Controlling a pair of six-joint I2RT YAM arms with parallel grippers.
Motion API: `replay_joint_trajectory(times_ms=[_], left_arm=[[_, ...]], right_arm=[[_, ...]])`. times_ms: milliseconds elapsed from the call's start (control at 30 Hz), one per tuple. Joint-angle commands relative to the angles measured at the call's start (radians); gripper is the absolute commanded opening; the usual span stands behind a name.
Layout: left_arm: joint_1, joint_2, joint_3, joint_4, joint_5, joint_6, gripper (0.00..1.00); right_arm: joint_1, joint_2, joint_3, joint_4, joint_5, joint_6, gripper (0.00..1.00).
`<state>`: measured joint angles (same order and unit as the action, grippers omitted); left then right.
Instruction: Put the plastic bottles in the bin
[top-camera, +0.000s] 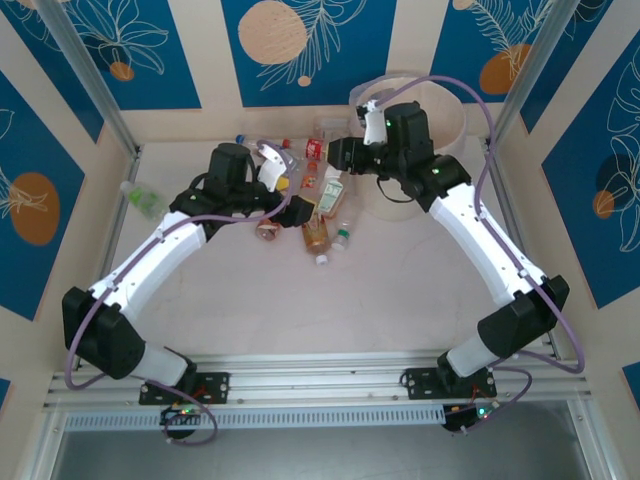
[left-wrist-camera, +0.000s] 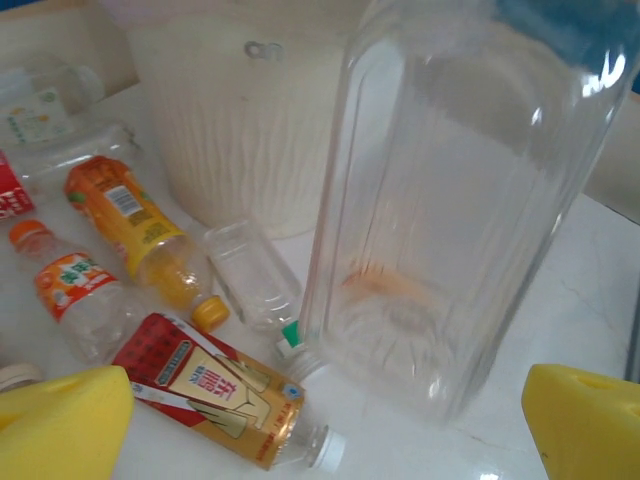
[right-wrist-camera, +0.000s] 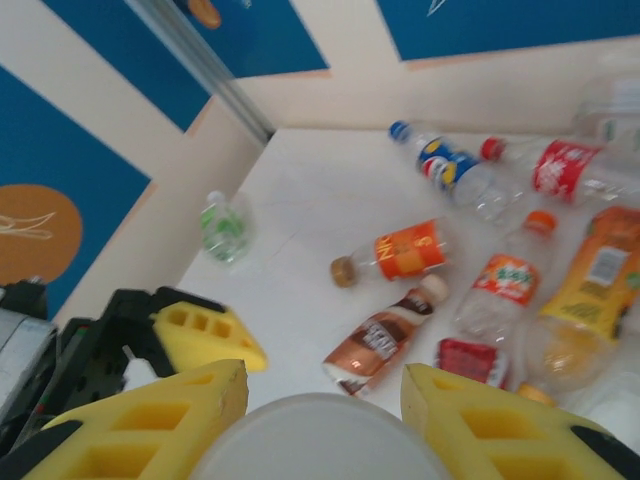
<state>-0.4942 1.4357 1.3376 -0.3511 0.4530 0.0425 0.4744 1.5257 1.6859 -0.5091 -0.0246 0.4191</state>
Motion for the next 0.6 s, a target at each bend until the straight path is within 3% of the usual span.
replay_joint_trajectory(times_ms=[0, 300, 567], left_arm=[[-0.003, -0.057, -0.015, 0.029, -0.074, -0.017, 1.00], [0.005, -0.052, -0.024, 0.025, -0.142, -0.032, 1.00], [0.033, -0.052, -0.052, 0.040, -0.200, -0.081, 1.00]], right_arm=[[-0.018, -0.026, 0.094, -0.040, 0.129, -0.102, 0.00], [-0.084, 0.099, 0.403, -0.011, 0.352, -0.339, 0.00], [-0.200, 0.278, 0.619, -0.065, 0.370, -0.383, 0.00]])
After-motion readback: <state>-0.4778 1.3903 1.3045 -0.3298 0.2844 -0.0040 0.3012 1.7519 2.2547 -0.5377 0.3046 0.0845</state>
